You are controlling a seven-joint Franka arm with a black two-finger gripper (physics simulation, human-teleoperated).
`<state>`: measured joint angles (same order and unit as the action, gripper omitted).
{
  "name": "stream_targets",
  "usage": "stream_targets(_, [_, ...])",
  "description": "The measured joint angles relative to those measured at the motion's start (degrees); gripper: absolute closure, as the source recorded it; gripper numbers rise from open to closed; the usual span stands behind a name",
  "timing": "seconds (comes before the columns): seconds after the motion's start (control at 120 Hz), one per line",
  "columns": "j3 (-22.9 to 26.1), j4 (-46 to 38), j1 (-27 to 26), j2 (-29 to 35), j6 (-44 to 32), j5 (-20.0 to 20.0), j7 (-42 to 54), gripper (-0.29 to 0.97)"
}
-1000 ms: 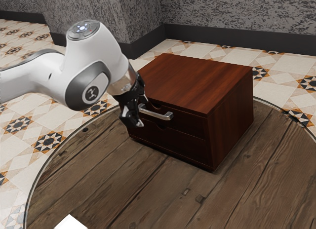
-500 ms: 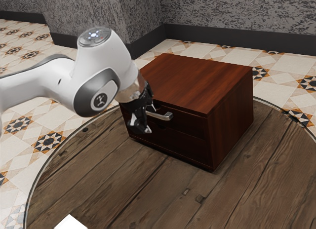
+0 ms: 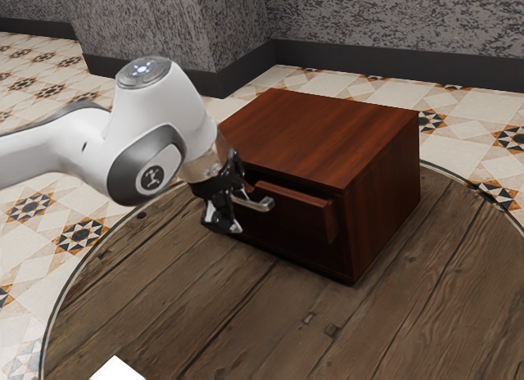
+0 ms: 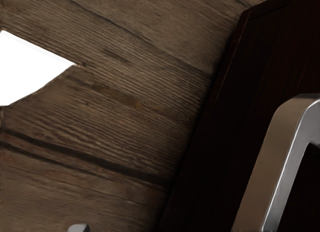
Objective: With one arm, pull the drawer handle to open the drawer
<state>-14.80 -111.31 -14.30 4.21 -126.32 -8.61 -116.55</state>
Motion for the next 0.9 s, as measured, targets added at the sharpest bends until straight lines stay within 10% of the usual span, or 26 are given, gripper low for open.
stream_targets(0.9, [0.7, -9.8, 1.0, 9.7, 0.2, -0.4, -0.5, 0.37])
